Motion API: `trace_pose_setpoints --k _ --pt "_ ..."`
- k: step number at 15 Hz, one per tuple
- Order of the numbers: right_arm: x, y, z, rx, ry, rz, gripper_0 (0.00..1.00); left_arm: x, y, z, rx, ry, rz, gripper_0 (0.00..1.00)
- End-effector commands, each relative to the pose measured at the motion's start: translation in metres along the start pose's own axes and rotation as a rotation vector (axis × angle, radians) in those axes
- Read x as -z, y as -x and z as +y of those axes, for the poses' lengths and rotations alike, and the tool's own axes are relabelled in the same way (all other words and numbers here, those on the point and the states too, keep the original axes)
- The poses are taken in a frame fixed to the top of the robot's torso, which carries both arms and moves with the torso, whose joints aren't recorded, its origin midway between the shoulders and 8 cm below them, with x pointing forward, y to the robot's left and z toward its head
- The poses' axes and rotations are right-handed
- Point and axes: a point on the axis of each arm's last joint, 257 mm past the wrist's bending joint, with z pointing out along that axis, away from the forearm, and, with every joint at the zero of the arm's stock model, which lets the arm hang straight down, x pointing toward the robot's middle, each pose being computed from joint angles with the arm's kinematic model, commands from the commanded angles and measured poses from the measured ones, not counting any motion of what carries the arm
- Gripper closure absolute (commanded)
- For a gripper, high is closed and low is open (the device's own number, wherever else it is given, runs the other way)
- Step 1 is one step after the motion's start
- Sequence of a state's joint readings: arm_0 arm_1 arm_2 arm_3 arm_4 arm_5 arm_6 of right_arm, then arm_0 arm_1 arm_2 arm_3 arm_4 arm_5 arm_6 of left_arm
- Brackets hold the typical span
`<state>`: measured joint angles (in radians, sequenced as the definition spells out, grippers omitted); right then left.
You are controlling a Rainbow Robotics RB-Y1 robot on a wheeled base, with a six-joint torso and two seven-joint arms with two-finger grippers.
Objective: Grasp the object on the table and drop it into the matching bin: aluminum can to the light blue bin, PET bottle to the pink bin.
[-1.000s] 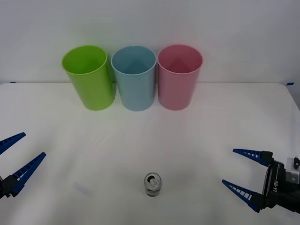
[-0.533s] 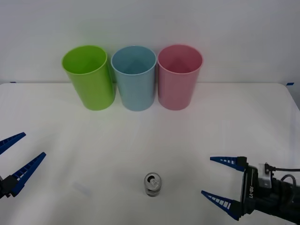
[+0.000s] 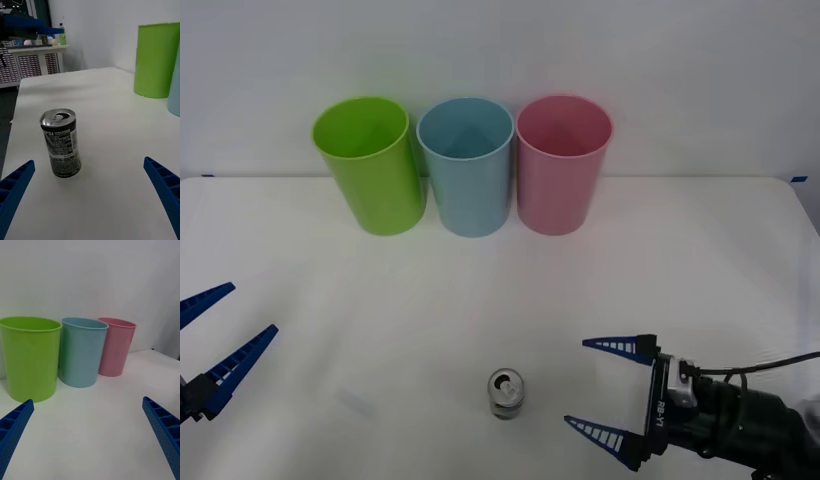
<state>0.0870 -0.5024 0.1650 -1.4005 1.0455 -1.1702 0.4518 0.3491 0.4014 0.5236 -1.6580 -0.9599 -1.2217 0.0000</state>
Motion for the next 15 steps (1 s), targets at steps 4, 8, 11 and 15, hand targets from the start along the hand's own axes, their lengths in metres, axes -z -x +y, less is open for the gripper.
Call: trace_pose_setpoints --k 4,8,11,15 --pt "-0.04 -0.009 0.016 0.002 0.015 0.016 0.0 0.0 0.0 0.0 0.0 0.0 0.0 0.0" --pt "-0.057 -0.016 0.025 0.012 0.02 0.032 0.0 0.0 0.0 0.0 0.0 0.0 0.0 0.0" --pt "-0.07 -0.017 0.03 0.034 0.024 0.038 0.0 0.0 0.0 0.0 0.0 0.0 0.0 0.0" --pt "-0.085 -0.02 0.036 0.043 0.023 0.048 0.0 0.0 0.0 0.0 0.0 0.0 0.0 0.0"
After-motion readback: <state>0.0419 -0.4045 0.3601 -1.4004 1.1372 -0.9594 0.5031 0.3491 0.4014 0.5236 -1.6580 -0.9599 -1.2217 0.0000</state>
